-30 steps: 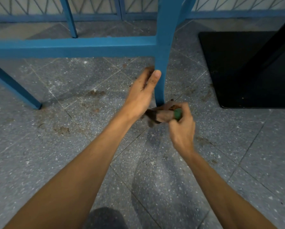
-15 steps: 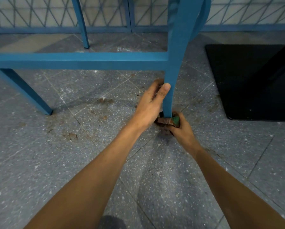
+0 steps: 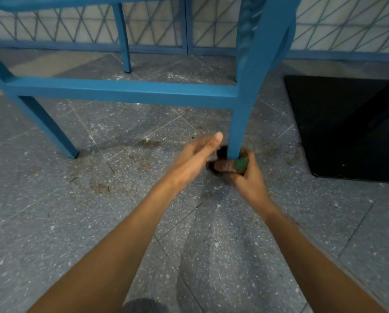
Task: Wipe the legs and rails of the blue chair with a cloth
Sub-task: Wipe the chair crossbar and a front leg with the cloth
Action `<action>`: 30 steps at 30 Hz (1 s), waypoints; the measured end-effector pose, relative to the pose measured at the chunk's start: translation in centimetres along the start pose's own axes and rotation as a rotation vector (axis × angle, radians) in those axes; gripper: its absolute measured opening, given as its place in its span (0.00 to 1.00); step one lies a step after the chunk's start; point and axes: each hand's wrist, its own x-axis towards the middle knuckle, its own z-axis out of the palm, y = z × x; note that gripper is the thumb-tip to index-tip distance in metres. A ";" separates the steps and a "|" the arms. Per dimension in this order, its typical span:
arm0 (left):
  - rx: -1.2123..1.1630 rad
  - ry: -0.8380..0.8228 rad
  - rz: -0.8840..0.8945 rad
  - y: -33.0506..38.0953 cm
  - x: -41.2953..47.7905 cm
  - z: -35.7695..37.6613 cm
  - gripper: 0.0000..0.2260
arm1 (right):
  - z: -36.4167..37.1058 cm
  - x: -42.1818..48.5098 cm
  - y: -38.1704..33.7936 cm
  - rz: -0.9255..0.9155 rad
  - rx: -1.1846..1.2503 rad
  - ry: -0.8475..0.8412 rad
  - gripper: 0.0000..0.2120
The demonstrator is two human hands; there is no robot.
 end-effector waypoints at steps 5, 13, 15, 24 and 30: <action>-0.022 0.060 -0.094 -1.2 -0.8 0.7 0.32 | -0.2 0.5 0.4 0.138 -0.096 0.008 0.24; -0.337 0.248 -0.186 -0.3 -2.1 1.2 0.23 | 0.1 0.5 -10.8 -0.243 0.047 0.193 0.21; -0.433 0.261 -0.207 0.5 -2.6 1.9 0.25 | -0.4 0.2 -11.9 -0.279 0.015 0.224 0.19; -0.547 0.303 -0.188 4.0 -2.9 2.4 0.19 | -3.1 -2.1 -11.8 -0.095 0.112 0.098 0.17; -0.489 0.238 -0.199 6.1 -2.6 2.0 0.25 | -1.9 -0.2 -14.2 -0.188 -0.393 0.083 0.23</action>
